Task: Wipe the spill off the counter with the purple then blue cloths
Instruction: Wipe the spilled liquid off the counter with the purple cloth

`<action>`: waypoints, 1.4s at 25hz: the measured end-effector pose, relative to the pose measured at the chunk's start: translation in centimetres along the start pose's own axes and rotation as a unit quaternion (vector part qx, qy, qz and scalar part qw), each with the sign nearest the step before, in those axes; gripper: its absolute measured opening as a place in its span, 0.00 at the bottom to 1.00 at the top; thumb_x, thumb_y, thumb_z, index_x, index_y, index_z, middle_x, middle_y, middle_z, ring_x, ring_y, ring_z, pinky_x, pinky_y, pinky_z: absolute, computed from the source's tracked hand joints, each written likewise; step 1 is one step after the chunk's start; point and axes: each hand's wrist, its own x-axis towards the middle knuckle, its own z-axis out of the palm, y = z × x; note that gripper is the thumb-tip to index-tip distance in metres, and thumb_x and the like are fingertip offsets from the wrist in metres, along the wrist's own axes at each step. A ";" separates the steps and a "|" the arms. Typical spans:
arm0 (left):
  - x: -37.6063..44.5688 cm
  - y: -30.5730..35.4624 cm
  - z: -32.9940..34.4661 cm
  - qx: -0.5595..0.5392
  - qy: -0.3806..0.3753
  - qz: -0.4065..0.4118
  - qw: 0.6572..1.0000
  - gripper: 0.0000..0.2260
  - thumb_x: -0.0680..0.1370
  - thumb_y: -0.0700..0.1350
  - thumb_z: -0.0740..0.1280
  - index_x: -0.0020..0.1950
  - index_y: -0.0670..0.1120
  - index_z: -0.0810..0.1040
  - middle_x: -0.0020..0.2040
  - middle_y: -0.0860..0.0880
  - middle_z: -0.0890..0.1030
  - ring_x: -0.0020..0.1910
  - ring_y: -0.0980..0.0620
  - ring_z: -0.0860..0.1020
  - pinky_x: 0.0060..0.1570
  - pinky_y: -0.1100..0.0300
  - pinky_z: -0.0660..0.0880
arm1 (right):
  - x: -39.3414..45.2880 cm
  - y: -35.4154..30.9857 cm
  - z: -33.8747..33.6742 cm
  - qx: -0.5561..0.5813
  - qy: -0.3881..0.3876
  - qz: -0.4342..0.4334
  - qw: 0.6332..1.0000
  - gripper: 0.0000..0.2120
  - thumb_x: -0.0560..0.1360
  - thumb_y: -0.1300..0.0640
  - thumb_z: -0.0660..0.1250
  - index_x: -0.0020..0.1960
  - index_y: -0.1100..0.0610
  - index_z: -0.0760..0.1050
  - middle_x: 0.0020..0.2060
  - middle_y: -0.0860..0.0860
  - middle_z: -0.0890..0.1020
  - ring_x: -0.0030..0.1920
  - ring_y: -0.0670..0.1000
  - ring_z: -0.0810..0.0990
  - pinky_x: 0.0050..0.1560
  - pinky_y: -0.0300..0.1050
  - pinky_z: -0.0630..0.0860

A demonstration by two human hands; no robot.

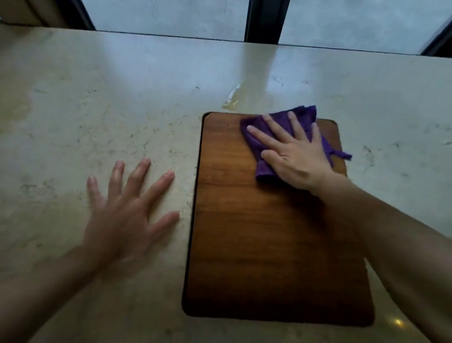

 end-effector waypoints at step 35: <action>0.4 0.1 -0.2 -0.021 0.007 0.025 0.999 0.33 0.73 0.72 0.55 0.77 0.63 0.60 0.80 0.47 0.58 0.78 0.34 0.53 0.65 0.22 0.51 | 14.2 -2.7 -2.2 0.084 0.095 0.369 0.921 0.30 0.78 0.35 0.42 0.79 0.39 0.44 0.81 0.51 0.44 0.78 0.66 0.38 0.68 0.79 0.37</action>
